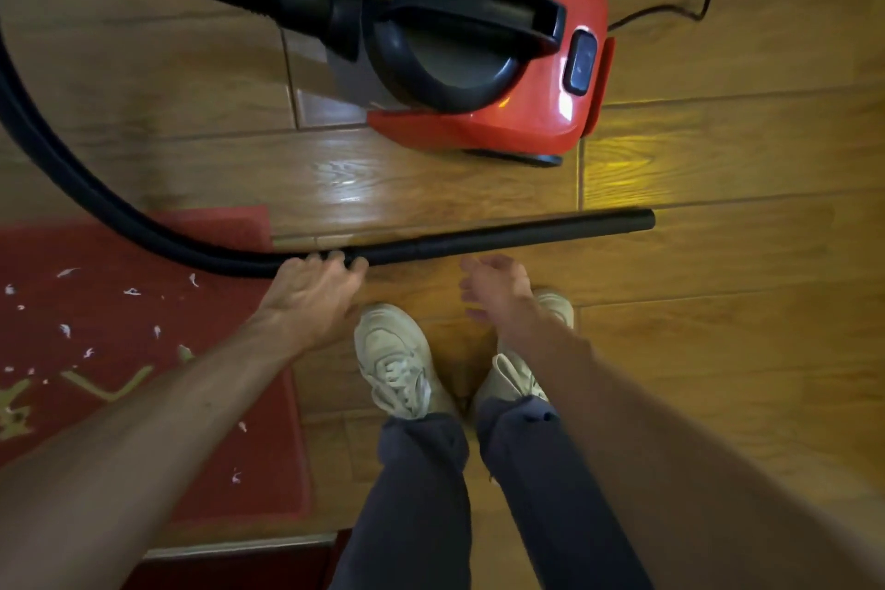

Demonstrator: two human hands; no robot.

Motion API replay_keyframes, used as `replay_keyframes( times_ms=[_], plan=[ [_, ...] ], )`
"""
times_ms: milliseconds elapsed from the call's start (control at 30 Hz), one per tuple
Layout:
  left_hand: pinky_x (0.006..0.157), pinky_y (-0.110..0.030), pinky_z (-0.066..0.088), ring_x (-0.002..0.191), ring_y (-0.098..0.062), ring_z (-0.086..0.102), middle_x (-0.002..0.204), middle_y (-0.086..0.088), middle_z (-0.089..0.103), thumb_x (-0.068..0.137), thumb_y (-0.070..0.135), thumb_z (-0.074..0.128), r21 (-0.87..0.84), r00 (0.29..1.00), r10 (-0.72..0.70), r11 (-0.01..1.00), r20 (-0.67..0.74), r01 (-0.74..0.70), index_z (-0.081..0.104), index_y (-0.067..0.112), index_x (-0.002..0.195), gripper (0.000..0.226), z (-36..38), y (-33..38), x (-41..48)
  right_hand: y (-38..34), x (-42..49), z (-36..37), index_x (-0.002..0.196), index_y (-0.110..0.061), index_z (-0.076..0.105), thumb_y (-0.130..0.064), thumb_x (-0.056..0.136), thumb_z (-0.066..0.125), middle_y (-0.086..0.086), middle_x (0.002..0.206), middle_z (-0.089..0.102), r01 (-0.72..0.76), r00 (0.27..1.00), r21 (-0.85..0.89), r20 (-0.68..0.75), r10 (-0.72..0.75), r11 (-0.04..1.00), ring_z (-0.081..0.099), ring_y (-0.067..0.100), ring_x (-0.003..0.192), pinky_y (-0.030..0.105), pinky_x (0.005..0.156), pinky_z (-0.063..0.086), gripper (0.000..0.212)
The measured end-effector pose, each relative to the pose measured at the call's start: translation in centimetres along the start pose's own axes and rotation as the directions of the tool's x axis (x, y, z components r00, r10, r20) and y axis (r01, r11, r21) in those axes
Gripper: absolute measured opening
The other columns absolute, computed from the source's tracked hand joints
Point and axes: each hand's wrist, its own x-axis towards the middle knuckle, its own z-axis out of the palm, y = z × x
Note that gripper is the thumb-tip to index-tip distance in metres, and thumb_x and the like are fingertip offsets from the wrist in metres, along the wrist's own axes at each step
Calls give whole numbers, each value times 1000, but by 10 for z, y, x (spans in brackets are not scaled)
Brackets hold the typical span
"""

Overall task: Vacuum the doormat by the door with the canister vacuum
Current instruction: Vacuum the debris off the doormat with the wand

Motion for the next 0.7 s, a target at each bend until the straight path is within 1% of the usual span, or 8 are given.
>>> replay_keyframes(
  times_ms=[67,167,200,267,367,500,633,700],
  plan=[
    [78,-38,49,108,-28,62,123,-7,57,93,44,53,-24,1000,-13,1000,-19,12,39,17,137,53,12,6,19,-3,15,11,109,-17,46,-32,96,62,9,108,64,-83,996,136,-7,85,987,64,21,95,39,82,59,26],
    [70,-36,44,107,-29,61,124,-8,56,92,42,54,-56,998,-42,998,-42,40,40,16,134,51,32,13,42,-2,37,26,97,-14,51,-29,95,63,10,107,62,-180,983,303,22,182,936,62,22,99,40,83,58,19],
    [68,-36,44,107,-29,60,123,-9,55,91,41,56,-61,998,-41,997,-44,38,41,15,132,50,37,14,47,-1,43,30,103,-11,55,-30,96,63,12,111,62,-191,982,320,53,184,928,62,23,101,42,86,58,22],
    [66,-38,48,103,-32,60,121,-12,52,89,37,61,-83,997,-35,996,-68,29,45,13,126,47,47,13,56,-1,55,39,126,-8,53,-35,94,63,14,122,61,-165,986,309,81,147,937,62,27,103,45,90,57,43],
    [74,-45,51,112,-36,54,129,-16,43,89,28,63,-97,997,-67,993,-39,63,41,14,133,51,57,7,71,-3,80,50,128,-11,48,-39,87,72,9,104,61,-183,977,343,-42,210,921,62,24,98,45,94,56,55],
    [84,-44,50,122,-34,46,133,-15,38,91,14,58,-79,993,-115,990,13,116,36,21,139,53,72,-8,85,-4,103,60,131,-13,48,-39,81,77,13,122,62,-180,957,424,-134,258,888,64,29,107,46,97,54,63],
    [88,-42,49,122,-32,50,134,-10,47,93,22,58,-112,989,-138,983,57,143,32,26,142,56,72,-11,86,-4,104,60,126,-12,53,-35,83,76,14,116,63,-149,946,494,-180,269,856,66,29,101,45,92,57,54],
    [84,-41,49,115,-31,58,128,-8,56,95,26,55,-135,988,-135,980,73,144,28,27,143,55,62,-6,78,-4,93,56,123,-12,53,-37,83,76,14,117,62,-122,940,495,-221,260,860,66,30,102,44,91,57,54]
  ],
)
